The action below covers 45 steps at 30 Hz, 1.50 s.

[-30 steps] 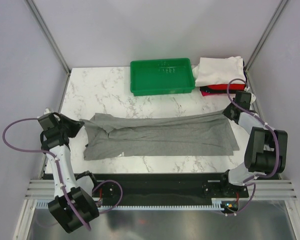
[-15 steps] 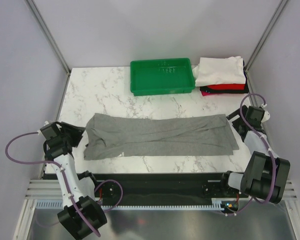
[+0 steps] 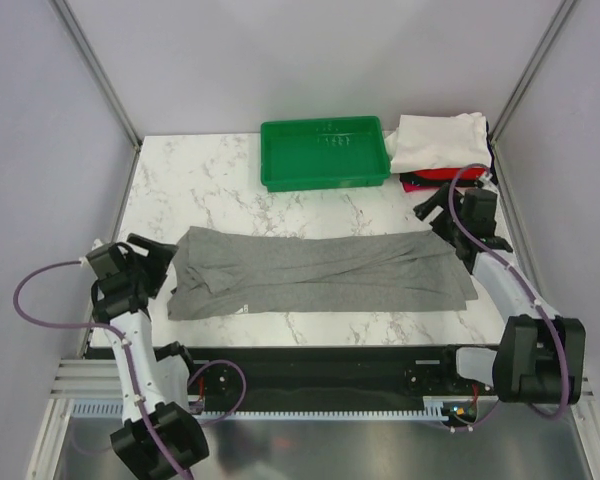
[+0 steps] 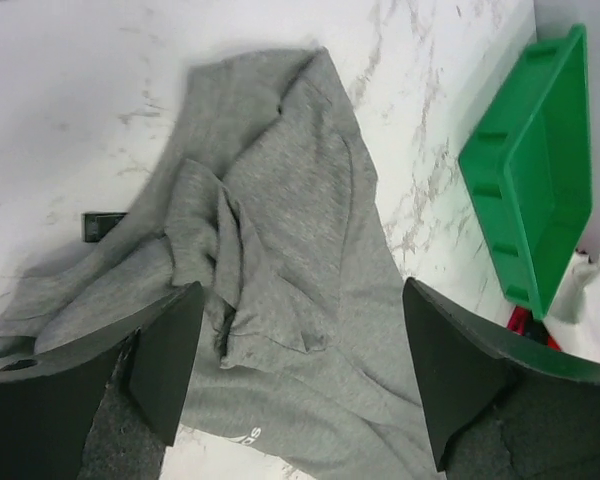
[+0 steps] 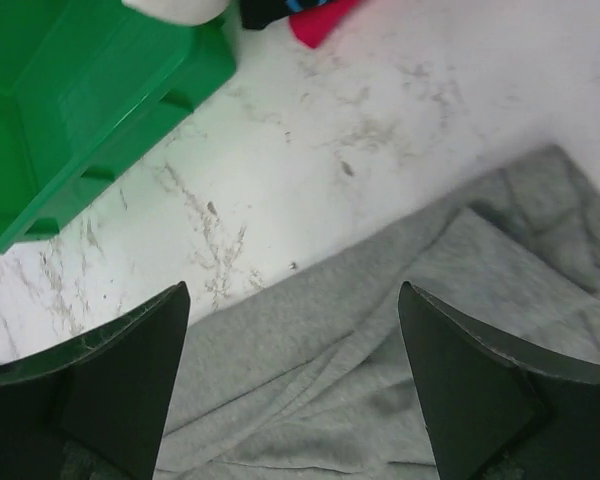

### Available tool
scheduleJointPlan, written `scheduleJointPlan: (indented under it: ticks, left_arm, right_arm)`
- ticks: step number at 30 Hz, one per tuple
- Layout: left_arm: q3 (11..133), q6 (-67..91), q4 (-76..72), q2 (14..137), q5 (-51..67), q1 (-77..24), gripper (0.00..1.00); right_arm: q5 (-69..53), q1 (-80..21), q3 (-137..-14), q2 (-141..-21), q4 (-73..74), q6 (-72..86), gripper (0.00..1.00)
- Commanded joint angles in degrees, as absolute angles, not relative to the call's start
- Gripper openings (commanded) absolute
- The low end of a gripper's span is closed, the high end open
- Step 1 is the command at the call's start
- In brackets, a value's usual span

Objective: Fold and stack the t-shirts
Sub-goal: Fold the tshirt

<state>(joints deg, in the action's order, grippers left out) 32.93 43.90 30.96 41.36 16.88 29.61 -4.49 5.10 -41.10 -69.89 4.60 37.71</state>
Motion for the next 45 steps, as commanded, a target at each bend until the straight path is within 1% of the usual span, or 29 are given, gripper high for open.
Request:
scheduleJointPlan:
  ticks: [1,3,4,5,6,9,14,19,20,23,25,26,28,31,32,36,37,38,40,41,43,44,45]
  left_arm:
    - [37.3,43.8,26.8,44.8,7.4,17.3,0.88]
    - [42.0,43.6,27.5,50.9,1.5,8.7,0.88]
    - [43.3,44.1,27.5,52.9,-2.6,1.9,0.88]
    - [45.4,44.5,27.5,54.8,-3.8,-1.1,0.89]
    - [46.0,45.0,27.5,59.3,-4.3,-3.0,0.89]
    - [46.2,48.2,27.1,66.9,-3.9,-8.2,0.88]
    - [42.4,51.8,21.5,74.7,-3.1,-11.3,0.87]
    - [42.6,53.4,18.2,82.6,-3.9,-11.3,0.85]
    - [43.9,53.3,17.6,85.8,-4.4,-11.3,0.85]
    - [48.5,52.5,17.4,90.6,-5.9,-10.5,0.85]
    - [53.1,51.9,17.6,95.0,-5.2,-9.4,0.85]
    - [54.4,52.0,17.7,96.0,-5.8,-9.4,0.84]
    - [57.1,52.6,17.2,99.0,-7.6,-9.1,0.84]
    - [65.6,51.3,18.4,106.1,-8.3,-7.7,0.84]
    - [71.2,50.9,19.2,108.1,-8.4,-7.4,0.84]
    - [87.2,46.3,23.9,119.4,-9.0,-4.7,0.84]
    - [90.8,45.4,26.3,123.9,-10.0,-4.2,0.84]
    - [98.2,44.5,27.8,126.7,-10.5,-3.7,0.84]
    - [106.0,41.3,30.1,131.3,-12.0,-2.3,0.84]
    - [113.7,39.5,31.9,136.5,-11.8,-1.1,0.84]
    - [121.5,39.1,33.6,142.1,-8.4,-0.1,0.85]
    - [128.9,38.8,33.7,146.7,-6.9,1.7,0.84]
    - [132.2,38.8,33.7,149.2,-6.2,2.0,0.84]
  right_arm:
    - [-5.4,0.6,-44.6,-75.9,4.2,34.2,0.93]
    - [-5.7,-2.1,-47.1,-81.4,6.0,32.5,0.92]
    - [-5.8,-3.0,-48.5,-83.0,7.3,32.0,0.92]
    - [-5.7,-3.8,-49.3,-84.6,8.2,31.5,0.92]
    - [-5.3,-5.2,-50.0,-87.4,9.2,31.1,0.92]
    - [-4.0,-7.3,-50.5,-90.8,11.5,30.8,0.91]
    - [-2.5,-9.5,-48.1,-92.5,12.2,31.6,0.91]
    - [-3.8,-11.3,-45.3,-91.8,13.2,33.7,0.92]
    - [-4.3,-11.5,-43.6,-91.3,13.3,35.0,0.92]
    - [-6.1,-13.0,-40.2,-88.2,13.1,38.3,0.92]
    - [-6.9,-17.3,-38.0,-84.9,12.6,41.6,0.92]
    - [-7.1,-17.3,-37.4,-84.9,12.0,41.7,0.92]
    - [-7.7,-21.8,-36.9,-83.9,11.0,45.3,0.93]
    - [-8.5,-28.7,-37.7,-84.7,8.5,50.5,0.94]
    - [-8.7,-31.8,-38.2,-85.9,7.9,51.6,0.94]
    - [-9.1,-37.0,-41.9,-90.3,5.4,55.8,0.95]
    - [-9.1,-37.9,-43.6,-91.1,4.3,57.0,0.96]
    - [-9.2,-39.4,-44.7,-92.8,4.2,57.8,0.96]
    - [-9.6,-41.3,-48.3,-94.6,4.0,59.8,0.96]
    - [-10.3,-43.5,-49.6,-96.3,3.8,60.5,0.96]
    - [-11.2,-46.0,-53.7,-98.2,2.5,61.4,0.97]
    - [-11.9,-48.6,-55.3,-100.8,2.1,62.2,0.97]
    - [-14.7,-49.8,-56.8,-102.3,0.5,62.7,0.97]
